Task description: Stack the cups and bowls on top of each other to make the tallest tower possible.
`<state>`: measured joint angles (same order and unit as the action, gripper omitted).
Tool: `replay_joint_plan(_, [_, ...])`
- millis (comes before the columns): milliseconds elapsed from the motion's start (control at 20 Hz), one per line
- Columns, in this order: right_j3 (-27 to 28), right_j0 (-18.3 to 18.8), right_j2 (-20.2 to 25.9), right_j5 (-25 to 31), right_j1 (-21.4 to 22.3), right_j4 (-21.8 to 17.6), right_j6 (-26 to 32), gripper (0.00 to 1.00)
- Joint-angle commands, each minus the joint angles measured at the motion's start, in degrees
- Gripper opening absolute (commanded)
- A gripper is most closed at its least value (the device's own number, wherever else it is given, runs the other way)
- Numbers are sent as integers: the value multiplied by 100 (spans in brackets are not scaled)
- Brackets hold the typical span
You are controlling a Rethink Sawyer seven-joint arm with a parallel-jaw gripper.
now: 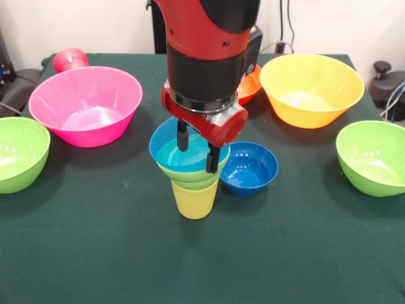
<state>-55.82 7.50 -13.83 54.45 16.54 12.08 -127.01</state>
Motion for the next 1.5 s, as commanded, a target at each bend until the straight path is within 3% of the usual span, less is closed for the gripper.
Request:
replay_joint_plan(50, [-696,175,784,86,142,-2,224,100])
replay_joint_plan(300, [-592,245,871,-332,69,-63,270,100])
replay_joint_plan(500, [-610,256,875,-296,106,-83,248,100])
replay_joint_plan(1050, [-704,152,687,420,465,-120,111,100])
replay_joint_plan(1500, [-1730,-164,489,456,1263,-202,9,100])
